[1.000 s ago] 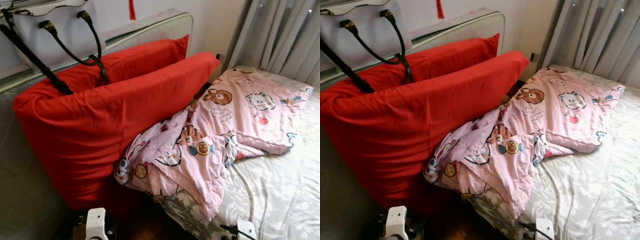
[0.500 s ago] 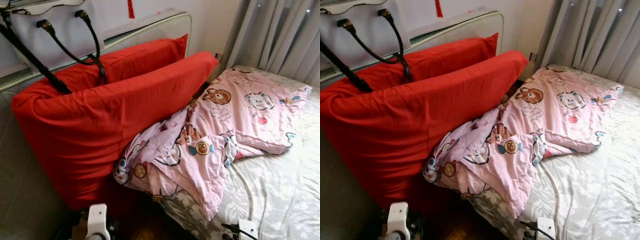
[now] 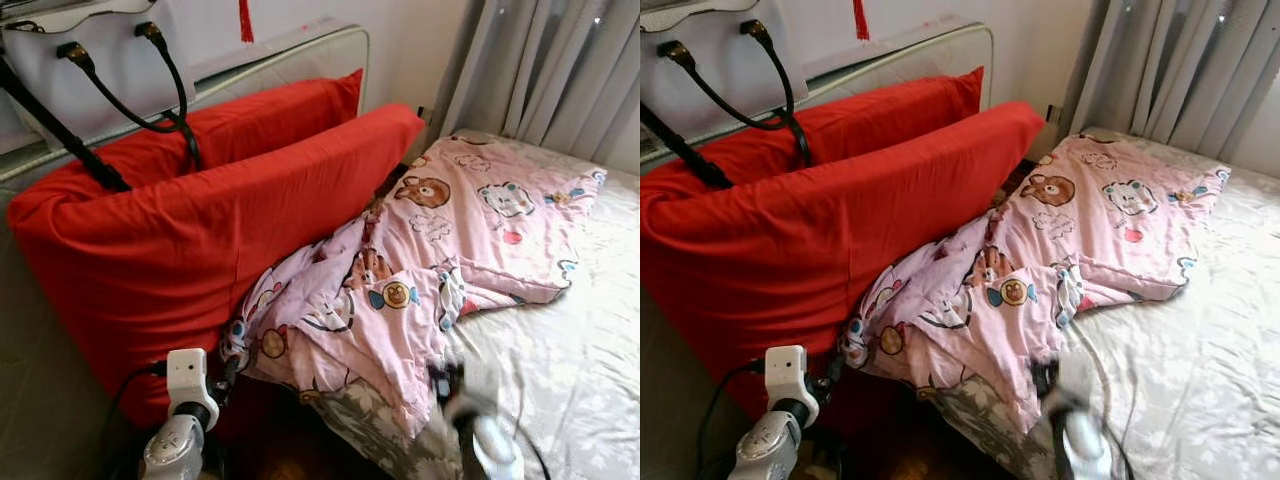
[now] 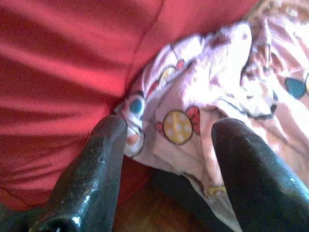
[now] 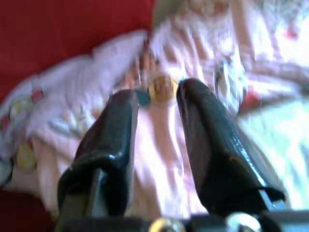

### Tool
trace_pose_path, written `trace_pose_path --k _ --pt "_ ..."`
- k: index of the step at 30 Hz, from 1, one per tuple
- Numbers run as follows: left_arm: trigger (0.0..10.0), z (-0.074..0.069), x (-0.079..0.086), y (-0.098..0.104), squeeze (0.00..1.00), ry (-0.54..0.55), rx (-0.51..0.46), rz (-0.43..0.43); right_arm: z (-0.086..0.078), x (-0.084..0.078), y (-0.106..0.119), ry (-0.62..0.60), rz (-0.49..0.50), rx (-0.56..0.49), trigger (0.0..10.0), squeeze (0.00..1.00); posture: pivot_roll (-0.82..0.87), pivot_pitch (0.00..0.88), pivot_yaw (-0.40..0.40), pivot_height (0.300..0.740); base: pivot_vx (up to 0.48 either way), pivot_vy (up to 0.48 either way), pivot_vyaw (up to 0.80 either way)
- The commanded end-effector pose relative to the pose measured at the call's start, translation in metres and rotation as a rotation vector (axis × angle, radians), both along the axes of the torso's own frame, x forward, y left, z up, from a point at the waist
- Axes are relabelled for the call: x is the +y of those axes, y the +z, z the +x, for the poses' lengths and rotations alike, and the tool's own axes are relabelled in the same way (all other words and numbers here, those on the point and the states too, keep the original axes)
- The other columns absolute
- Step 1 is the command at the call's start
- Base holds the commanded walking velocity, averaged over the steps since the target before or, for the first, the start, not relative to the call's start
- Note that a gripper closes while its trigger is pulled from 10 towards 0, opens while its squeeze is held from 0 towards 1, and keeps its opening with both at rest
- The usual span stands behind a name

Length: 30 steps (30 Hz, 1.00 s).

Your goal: Clean up the room

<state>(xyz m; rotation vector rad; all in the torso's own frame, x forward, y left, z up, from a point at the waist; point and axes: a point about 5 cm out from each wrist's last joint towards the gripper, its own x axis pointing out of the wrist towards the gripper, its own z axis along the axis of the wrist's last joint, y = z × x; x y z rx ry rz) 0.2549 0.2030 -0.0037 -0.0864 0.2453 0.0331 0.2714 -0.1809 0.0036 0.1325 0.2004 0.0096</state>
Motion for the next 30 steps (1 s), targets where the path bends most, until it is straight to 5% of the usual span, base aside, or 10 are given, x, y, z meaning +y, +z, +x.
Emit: trace_pose_path --k 1,9,30 --pt "10.0 -0.001 0.000 0.005 0.00 0.010 -0.038 -0.014 -0.017 -0.005 -0.013 -0.036 0.013 0.044 10.0 0.00 -0.04 0.000 -0.037 0.740 0.000 0.000 0.00" --pt "10.0 0.006 -0.012 0.016 0.00 -0.028 -0.103 -0.001 -0.022 0.003 -0.014 0.002 -0.015 0.030 10.0 0.00 -0.04 0.000 -0.030 0.740 0.000 0.000 0.00" --pt "10.0 0.010 -0.002 0.027 0.00 0.001 -0.120 0.001 -0.026 0.002 -0.019 -0.045 -0.025 0.069 10.0 0.00 -0.03 0.000 -0.025 0.710 0.000 0.000 0.00"
